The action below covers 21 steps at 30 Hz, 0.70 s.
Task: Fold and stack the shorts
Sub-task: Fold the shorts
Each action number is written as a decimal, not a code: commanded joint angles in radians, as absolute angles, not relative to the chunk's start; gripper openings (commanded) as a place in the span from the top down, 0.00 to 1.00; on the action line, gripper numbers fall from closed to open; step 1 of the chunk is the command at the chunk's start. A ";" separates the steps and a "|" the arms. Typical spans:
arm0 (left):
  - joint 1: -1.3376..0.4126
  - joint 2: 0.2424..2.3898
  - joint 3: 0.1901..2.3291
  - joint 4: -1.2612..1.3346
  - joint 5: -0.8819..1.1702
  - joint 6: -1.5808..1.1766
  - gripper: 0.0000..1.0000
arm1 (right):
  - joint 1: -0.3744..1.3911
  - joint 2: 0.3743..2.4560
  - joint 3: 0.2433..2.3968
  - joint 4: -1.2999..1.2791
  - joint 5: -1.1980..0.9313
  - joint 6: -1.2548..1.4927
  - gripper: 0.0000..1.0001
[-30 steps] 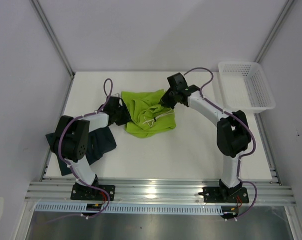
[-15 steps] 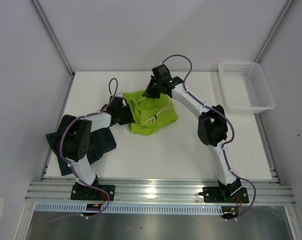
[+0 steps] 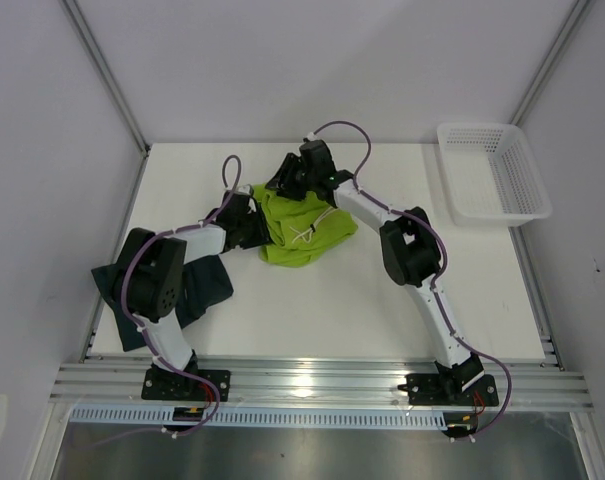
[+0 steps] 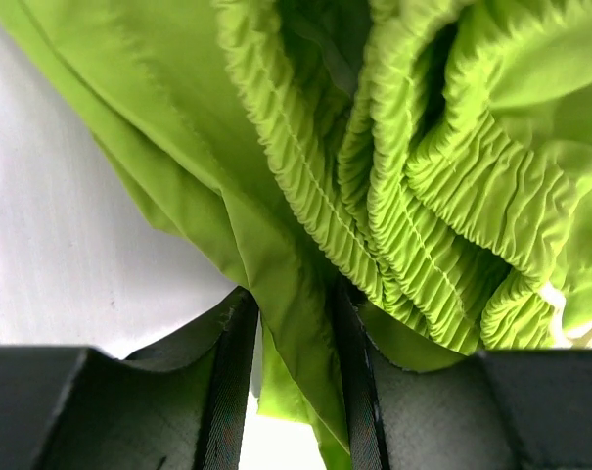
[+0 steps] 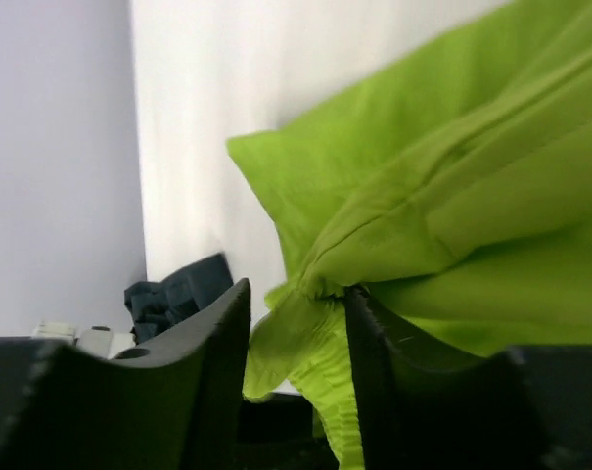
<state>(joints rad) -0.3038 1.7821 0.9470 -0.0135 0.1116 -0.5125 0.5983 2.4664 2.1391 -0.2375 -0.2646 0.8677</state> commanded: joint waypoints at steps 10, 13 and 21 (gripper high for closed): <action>-0.331 1.819 0.950 -0.063 0.110 -0.486 0.59 | 0.589 2.502 2.145 0.104 -0.365 0.882 0.28; -0.331 1.804 0.942 -0.058 0.120 -0.502 0.59 | 0.575 2.481 2.141 0.142 -0.419 0.861 0.26; -0.285 1.654 0.815 0.055 0.175 -0.567 0.53 | 0.488 2.272 1.904 0.310 -0.520 0.855 0.25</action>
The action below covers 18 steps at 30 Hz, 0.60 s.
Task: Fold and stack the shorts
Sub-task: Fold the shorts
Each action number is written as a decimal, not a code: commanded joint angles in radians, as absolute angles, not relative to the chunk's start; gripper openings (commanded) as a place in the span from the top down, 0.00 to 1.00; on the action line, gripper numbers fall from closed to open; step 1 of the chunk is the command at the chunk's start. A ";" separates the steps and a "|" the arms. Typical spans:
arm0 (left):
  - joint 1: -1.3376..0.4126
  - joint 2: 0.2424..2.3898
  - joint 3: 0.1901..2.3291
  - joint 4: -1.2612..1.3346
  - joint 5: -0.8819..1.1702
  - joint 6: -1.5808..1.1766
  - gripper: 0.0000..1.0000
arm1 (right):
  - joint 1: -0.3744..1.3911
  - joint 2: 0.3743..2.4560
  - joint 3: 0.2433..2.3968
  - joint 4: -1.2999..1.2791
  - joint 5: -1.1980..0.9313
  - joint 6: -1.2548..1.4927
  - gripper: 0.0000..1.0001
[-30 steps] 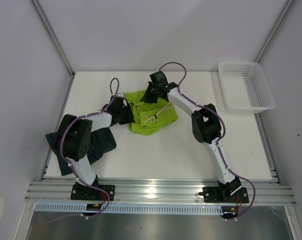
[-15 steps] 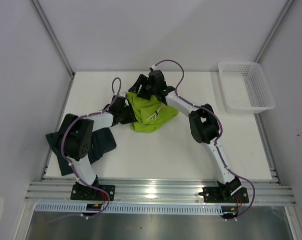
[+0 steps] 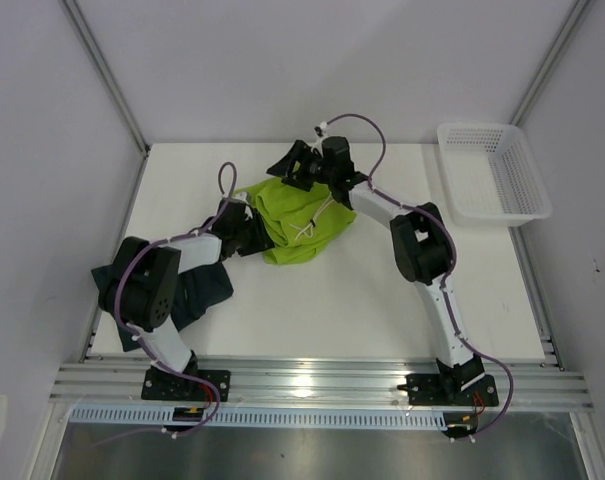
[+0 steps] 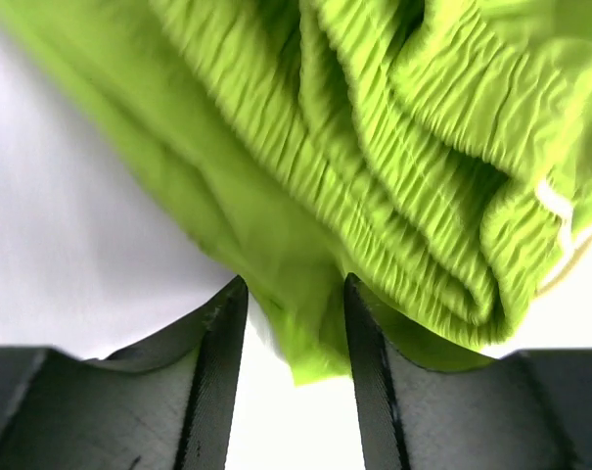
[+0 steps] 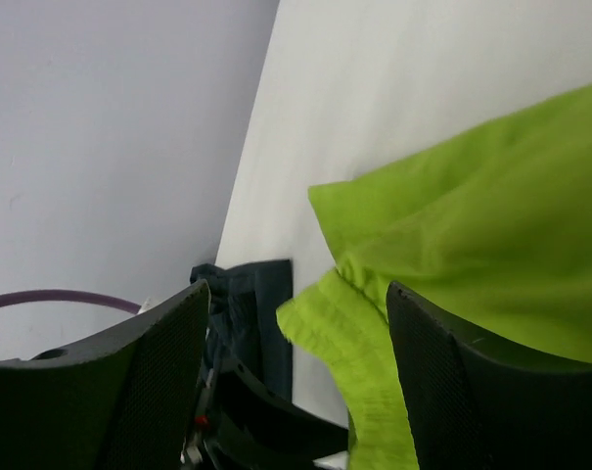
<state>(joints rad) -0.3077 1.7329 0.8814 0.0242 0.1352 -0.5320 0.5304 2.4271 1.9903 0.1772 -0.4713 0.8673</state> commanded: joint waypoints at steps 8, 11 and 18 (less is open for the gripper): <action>-0.273 1.477 0.756 0.048 0.164 -0.617 0.45 | 0.404 2.148 1.792 0.088 -0.462 0.637 0.24; -0.273 1.436 0.743 0.047 0.156 -0.633 0.42 | 0.384 2.193 1.874 -0.093 -0.447 0.537 0.24; -0.262 1.393 0.848 -0.026 0.069 -0.649 0.37 | 0.365 2.209 1.820 -0.200 -0.416 0.439 0.24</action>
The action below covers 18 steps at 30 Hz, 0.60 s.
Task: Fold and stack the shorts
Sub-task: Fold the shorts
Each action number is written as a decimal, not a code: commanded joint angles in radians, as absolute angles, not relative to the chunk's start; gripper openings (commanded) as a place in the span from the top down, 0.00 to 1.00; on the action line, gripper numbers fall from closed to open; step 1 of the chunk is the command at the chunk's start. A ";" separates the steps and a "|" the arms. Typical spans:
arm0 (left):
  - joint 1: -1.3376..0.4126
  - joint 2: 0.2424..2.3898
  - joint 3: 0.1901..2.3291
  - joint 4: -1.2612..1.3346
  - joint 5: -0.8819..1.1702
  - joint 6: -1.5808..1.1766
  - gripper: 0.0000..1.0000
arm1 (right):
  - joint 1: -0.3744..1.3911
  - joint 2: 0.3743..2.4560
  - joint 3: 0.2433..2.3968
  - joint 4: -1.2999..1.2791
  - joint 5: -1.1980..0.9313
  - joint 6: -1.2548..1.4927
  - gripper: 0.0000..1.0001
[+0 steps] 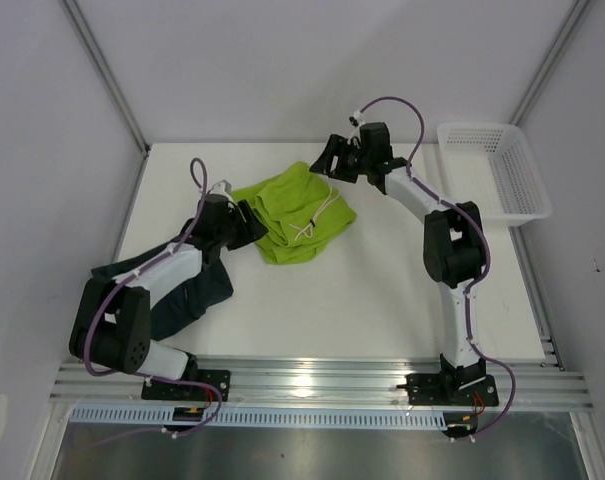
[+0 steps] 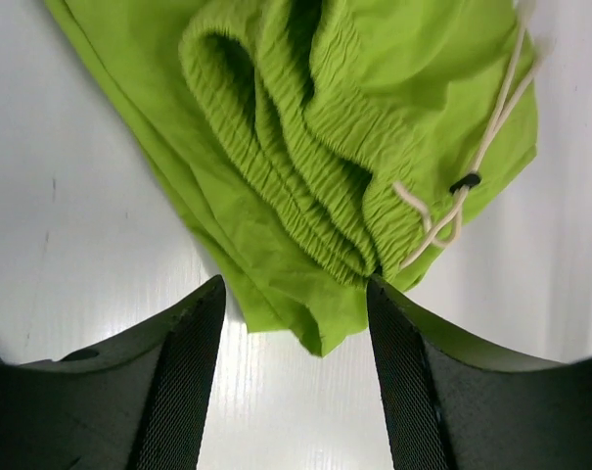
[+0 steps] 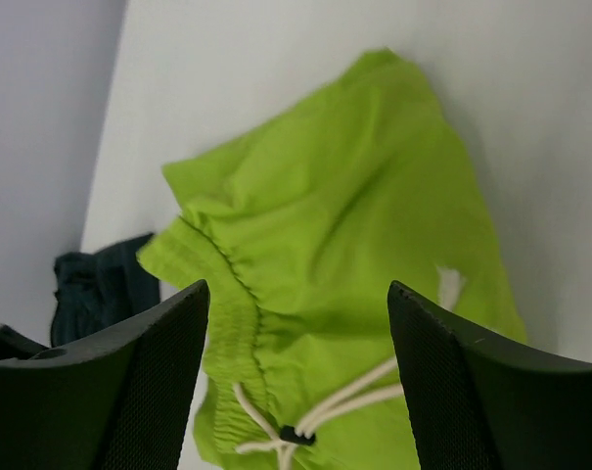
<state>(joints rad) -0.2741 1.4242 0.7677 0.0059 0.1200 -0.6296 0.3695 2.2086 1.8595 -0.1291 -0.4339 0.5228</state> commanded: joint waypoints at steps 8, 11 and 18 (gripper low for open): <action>-0.224 1.548 1.186 -0.213 0.009 -0.600 0.36 | 0.298 2.105 1.542 -0.078 -0.471 0.453 0.24; -0.216 1.641 1.279 -0.247 0.015 -0.586 0.35 | 0.269 2.086 1.485 -0.055 -0.500 0.456 0.24; -0.218 1.842 1.427 -0.259 0.122 -0.557 0.34 | 0.253 2.080 1.430 -0.017 -0.532 0.463 0.24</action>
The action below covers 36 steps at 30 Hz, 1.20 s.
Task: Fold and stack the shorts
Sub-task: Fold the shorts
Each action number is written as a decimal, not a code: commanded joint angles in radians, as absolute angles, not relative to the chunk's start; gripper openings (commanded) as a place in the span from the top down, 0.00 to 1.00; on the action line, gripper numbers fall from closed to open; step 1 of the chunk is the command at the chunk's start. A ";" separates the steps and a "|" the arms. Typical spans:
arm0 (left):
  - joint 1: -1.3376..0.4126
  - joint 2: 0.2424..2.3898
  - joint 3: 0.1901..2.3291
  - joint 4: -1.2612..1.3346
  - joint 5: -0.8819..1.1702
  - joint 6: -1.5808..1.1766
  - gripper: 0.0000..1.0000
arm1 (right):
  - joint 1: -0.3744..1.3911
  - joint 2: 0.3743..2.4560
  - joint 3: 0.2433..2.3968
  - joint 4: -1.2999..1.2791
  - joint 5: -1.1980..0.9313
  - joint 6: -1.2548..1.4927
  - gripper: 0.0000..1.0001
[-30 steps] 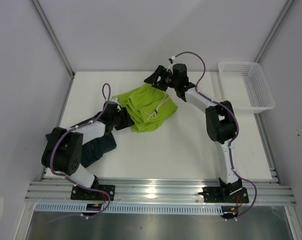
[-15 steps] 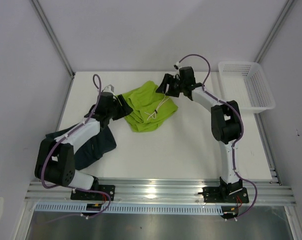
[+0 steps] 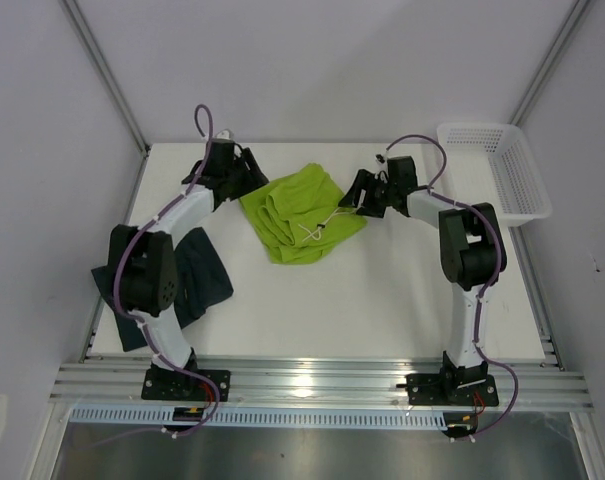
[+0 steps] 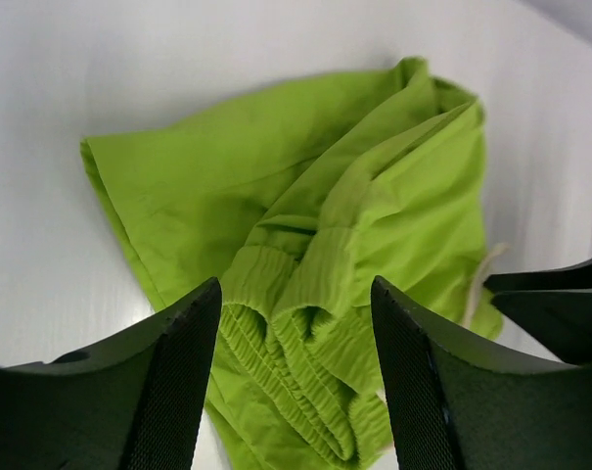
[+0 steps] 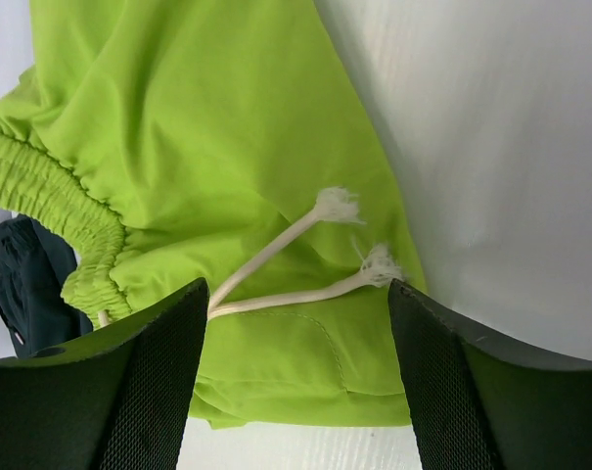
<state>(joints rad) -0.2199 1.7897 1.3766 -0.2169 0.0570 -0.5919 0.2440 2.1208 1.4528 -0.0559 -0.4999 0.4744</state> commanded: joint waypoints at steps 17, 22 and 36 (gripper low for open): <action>-0.241 1.997 1.491 -0.203 0.238 -0.531 0.28 | 0.291 2.011 1.362 0.025 -0.531 0.488 0.24; -0.241 2.009 1.505 -0.265 0.183 -0.506 0.28 | 0.291 1.996 1.362 0.020 -0.535 0.486 0.24; -0.215 2.071 1.499 -0.273 0.144 -0.476 1.00 | 0.265 1.917 1.328 -0.043 -0.499 0.445 0.24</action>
<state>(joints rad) -0.2302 2.0808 1.4982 -0.2832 0.1616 -0.4934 0.2810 1.9785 1.3418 -0.0357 -0.5102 0.4728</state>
